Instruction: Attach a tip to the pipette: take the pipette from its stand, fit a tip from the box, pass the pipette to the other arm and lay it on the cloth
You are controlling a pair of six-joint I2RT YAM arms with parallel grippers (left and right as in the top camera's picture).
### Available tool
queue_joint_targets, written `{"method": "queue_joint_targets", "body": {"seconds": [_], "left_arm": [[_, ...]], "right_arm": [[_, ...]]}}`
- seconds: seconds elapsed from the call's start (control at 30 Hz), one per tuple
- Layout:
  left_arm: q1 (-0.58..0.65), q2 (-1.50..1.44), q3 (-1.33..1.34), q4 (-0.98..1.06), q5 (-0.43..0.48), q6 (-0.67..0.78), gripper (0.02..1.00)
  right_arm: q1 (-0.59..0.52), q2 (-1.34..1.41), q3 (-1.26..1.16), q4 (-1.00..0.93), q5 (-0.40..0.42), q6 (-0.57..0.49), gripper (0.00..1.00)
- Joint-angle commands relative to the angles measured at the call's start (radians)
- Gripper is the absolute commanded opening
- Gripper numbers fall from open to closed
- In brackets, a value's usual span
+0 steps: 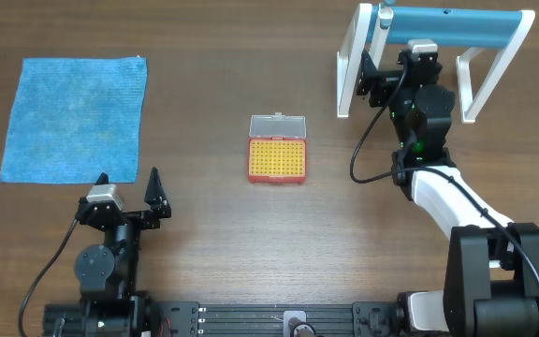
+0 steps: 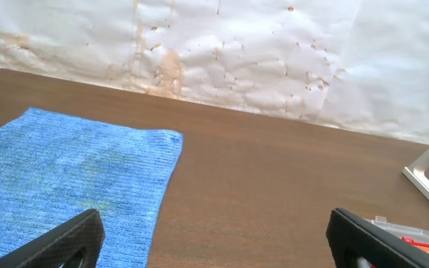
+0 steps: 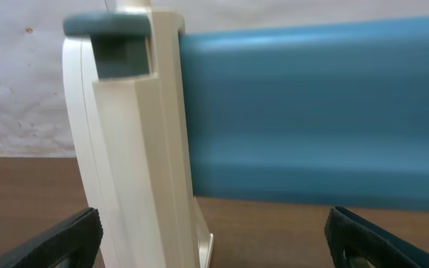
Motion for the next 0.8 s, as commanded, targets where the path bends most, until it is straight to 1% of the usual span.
{"method": "queue_joint_targets", "body": {"seconds": [0.03, 0.17, 0.27, 0.8], "left_arm": [[0.001, -0.007, -0.002, -0.006, -0.015, -0.006, 0.963], [0.001, -0.007, -0.002, -0.006, -0.015, -0.006, 0.965], [0.001, -0.007, -0.002, -0.006, -0.015, -0.006, 0.965], [0.001, -0.007, -0.002, -0.006, -0.015, -0.006, 0.965]], "right_arm": [[-0.013, 0.007, 0.025, -0.038, -0.002, 0.015, 0.945], [-0.018, 0.007, 0.025, -0.059, 0.000, 0.014, 0.945], [-0.022, 0.007, 0.025, -0.058, 0.026, 0.014, 0.945], [-0.022, 0.048, 0.052, -0.058, 0.025, 0.015, 0.947]]}}
